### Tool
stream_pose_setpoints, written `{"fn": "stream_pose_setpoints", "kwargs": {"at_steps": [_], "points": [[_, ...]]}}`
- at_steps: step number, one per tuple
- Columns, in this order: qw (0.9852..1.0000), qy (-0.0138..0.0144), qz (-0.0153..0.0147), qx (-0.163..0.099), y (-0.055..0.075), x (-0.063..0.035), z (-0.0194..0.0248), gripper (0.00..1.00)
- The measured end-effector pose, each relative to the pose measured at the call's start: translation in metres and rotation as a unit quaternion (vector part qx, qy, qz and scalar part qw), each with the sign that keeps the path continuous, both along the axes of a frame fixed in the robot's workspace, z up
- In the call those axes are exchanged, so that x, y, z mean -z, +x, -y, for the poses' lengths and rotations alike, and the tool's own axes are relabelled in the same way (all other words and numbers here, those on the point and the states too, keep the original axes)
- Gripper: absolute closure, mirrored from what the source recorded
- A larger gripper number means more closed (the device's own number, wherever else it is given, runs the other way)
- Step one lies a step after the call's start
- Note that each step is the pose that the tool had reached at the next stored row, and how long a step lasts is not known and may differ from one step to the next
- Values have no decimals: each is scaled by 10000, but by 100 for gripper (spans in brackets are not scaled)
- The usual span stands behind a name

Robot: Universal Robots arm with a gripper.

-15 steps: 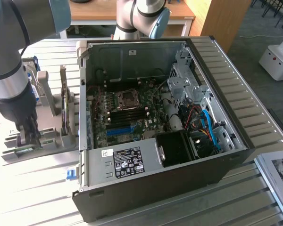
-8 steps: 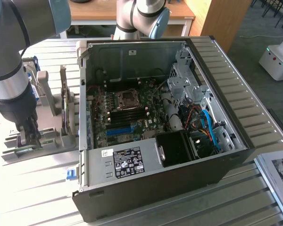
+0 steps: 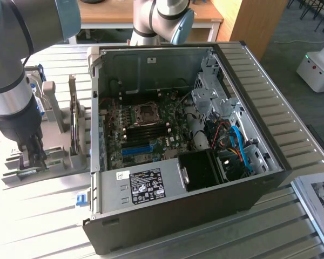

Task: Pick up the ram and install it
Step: 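Pick up the ram and move it above insertion slot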

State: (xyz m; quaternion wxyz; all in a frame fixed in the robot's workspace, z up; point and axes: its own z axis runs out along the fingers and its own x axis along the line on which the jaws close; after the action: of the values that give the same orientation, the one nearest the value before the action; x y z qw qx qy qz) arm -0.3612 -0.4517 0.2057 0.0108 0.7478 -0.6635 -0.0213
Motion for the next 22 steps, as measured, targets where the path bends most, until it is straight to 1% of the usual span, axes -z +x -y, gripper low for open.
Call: {"fn": "stream_pose_setpoints", "kwargs": {"at_steps": [14, 16, 17, 22], "points": [[10000, 0, 0, 0, 0, 23, 7, 70], [10000, 0, 0, 0, 0, 23, 7, 72], [10000, 0, 0, 0, 0, 23, 7, 79], [10000, 0, 1, 0, 0, 32, 7, 79]]}}
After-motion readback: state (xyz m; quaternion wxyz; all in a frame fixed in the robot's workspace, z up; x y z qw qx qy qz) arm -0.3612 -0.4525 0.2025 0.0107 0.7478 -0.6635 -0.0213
